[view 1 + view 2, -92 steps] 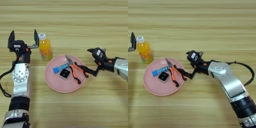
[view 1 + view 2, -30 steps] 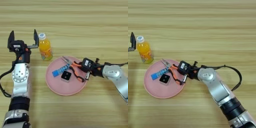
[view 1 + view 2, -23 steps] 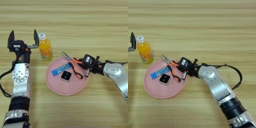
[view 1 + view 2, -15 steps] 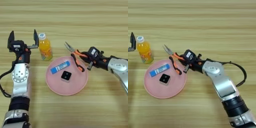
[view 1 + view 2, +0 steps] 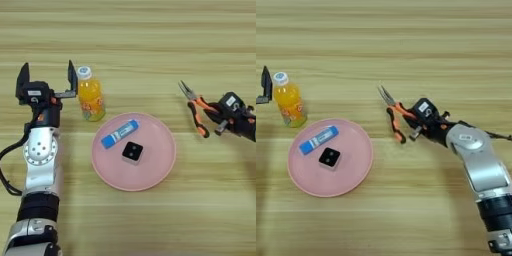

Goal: Move the objects on the table

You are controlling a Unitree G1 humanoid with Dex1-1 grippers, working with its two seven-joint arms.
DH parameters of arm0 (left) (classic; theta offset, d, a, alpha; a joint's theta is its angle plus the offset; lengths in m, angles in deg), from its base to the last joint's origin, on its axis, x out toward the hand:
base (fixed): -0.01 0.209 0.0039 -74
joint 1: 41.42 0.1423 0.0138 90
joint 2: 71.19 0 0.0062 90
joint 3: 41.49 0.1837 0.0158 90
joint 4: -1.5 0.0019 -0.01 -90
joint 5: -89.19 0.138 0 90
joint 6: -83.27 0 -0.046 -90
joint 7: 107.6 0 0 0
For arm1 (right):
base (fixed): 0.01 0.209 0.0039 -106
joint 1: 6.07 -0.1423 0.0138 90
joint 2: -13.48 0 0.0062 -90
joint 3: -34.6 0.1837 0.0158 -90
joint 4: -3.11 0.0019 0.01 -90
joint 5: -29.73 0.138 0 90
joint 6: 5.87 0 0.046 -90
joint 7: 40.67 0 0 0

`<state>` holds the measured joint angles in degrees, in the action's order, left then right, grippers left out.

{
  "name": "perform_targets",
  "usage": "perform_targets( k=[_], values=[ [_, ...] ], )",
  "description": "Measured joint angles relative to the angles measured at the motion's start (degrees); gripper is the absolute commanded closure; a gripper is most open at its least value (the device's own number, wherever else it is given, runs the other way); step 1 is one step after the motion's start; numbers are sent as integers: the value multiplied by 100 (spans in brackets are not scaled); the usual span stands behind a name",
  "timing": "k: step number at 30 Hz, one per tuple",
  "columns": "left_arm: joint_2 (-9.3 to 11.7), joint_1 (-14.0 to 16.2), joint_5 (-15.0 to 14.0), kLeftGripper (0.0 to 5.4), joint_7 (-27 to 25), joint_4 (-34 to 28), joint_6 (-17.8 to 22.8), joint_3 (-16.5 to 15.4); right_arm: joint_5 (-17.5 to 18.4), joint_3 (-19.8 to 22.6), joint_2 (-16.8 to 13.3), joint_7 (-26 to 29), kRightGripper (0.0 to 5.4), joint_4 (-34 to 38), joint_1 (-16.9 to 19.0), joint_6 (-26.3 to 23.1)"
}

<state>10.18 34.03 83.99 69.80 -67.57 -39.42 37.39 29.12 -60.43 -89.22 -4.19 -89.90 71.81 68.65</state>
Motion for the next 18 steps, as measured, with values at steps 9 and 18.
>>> perform_targets(
  k=[9, 18],
  values=[
    [9, -6, -14, 0, -32, 2, -14, -14, -89, -60, -5, 23, 460, -378, 331, 253],
    [16, -6, -31, 0, -52, 1, -14, -47, 103, -45, -8, 147, 422, -337, 461, 243]
  ],
)
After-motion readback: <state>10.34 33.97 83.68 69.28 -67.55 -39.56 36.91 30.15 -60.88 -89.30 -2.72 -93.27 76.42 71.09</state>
